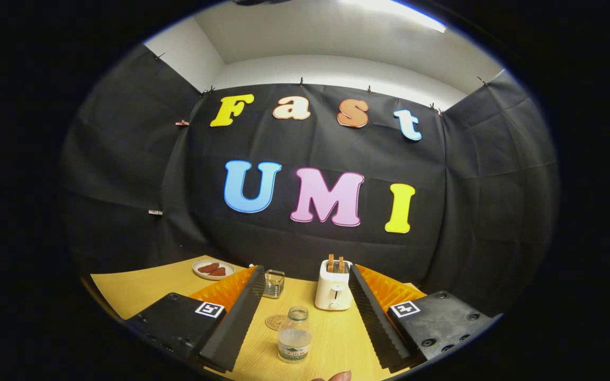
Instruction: Take the bottle from table, then pour the juice into the cup, finally place the bottle on the coaster
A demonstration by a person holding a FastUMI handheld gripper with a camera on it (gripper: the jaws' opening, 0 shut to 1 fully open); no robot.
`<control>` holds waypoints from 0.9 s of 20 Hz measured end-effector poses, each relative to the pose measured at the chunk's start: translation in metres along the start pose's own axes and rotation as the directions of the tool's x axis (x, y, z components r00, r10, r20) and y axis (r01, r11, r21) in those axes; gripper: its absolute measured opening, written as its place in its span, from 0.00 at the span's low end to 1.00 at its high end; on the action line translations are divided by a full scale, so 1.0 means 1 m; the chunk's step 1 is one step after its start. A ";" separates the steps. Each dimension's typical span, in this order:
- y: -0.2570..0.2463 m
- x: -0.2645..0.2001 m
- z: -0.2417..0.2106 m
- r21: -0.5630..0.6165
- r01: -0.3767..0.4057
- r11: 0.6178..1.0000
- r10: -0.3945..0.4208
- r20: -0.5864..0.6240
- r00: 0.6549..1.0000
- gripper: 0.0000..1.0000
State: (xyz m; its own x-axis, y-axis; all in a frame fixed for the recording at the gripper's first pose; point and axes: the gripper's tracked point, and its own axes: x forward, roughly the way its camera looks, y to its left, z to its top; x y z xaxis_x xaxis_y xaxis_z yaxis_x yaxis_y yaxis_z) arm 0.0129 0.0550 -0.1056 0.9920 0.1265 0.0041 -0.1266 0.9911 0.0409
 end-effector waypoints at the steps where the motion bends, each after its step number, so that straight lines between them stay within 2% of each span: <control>1: 0.002 0.002 -0.012 0.001 -0.009 1.000 0.009 0.003 1.000 0.97; 10: 0.010 0.020 -0.156 0.084 -0.001 0.996 0.010 -0.107 0.994 0.97; 18: 0.016 0.047 -0.201 0.077 -0.002 0.997 0.011 -0.112 0.994 0.97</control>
State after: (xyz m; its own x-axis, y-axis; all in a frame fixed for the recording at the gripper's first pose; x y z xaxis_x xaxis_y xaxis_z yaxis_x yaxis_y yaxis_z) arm 0.0572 0.0853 -0.3059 0.9842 0.1412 -0.1070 -0.1284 0.9847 0.1180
